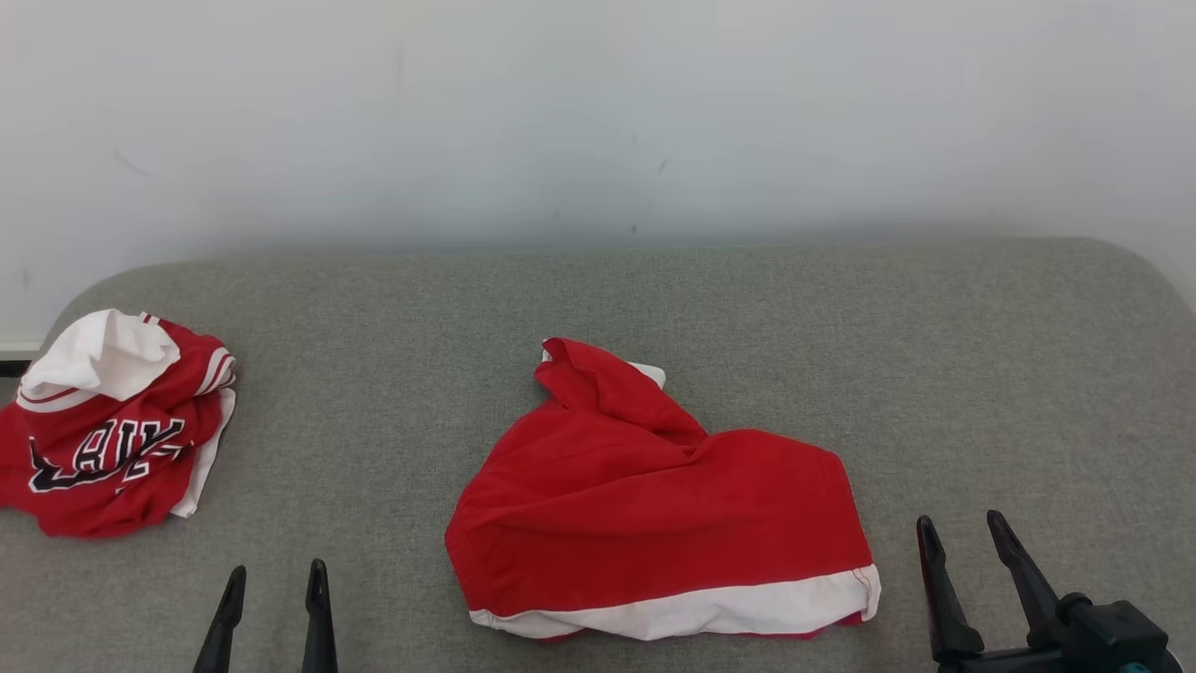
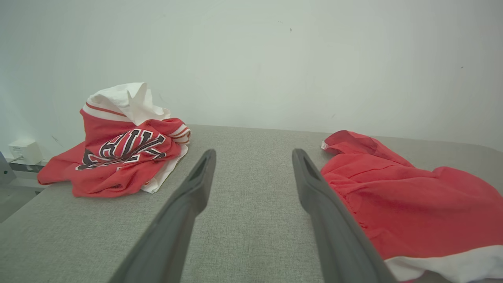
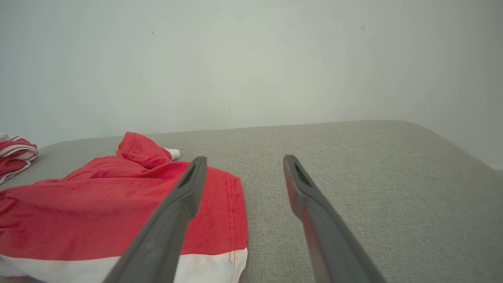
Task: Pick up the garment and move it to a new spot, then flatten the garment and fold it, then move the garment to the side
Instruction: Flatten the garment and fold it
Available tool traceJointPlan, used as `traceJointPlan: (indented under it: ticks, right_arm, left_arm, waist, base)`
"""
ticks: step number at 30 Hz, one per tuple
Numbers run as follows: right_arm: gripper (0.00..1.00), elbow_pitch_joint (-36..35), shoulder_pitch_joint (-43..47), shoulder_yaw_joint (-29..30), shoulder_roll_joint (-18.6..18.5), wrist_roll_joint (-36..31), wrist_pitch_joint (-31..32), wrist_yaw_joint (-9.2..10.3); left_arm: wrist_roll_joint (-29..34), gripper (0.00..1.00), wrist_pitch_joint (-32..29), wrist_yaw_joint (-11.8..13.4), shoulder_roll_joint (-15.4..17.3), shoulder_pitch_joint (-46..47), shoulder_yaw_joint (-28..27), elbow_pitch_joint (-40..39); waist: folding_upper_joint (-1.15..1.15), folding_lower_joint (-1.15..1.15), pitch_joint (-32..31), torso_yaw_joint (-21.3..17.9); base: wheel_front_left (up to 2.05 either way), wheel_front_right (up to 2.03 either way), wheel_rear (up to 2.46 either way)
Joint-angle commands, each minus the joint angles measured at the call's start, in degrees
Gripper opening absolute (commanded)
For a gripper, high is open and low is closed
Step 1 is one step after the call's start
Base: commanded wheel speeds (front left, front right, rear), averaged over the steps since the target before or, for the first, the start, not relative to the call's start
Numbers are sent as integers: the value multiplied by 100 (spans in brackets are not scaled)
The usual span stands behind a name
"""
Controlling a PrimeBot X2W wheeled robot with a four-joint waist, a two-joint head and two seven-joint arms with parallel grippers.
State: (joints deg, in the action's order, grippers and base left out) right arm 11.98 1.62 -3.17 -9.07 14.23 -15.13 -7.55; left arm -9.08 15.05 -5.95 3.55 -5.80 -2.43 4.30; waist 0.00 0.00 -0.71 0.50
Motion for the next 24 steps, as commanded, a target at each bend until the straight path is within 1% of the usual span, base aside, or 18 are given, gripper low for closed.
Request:
traceJointPlan:
  ticks: [1, 10, 12, 16, 19, 24]
  right_arm:
    - [100, -45, 65, 17, -31, -31, -2, 13]
    - [100, -168, 174, -1, -10, -96, -2, 13]
    - [100, -124, 178, -22, -38, -82, 4, 13]
    - [100, 42, 121, -60, -104, -13, 48, 13]
    - [100, 258, 38, -122, -152, 23, 79, 13]
    - [100, 764, -159, -298, -189, 100, 140, 13]
  left_arm:
    - [62, 100, 18, 31, -23, -54, -30, -29]
    - [176, 100, 18, 29, -40, -118, -113, -129]
    - [120, 100, 18, -7, -45, -137, -66, -76]
    - [149, 100, 18, -93, 13, -100, 251, 161]
    - [151, 100, 18, -135, 125, 14, 647, 523]
    - [-74, 100, 18, -147, 277, 307, 1314, 1188]
  waist:
    - [0, 0, -7, 4]
    - [0, 0, -48, 5]
    - [0, 0, -49, 6]
    - [0, 0, -23, 13]
    - [0, 0, 17, 6]
    - [0, 0, 102, -57]
  base:
    - [0, 0, 0]
    - [0, 0, 0]
    - [0, 0, 0]
    - [0, 0, 0]
    - [0, 0, 0]
    - [0, 0, 0]
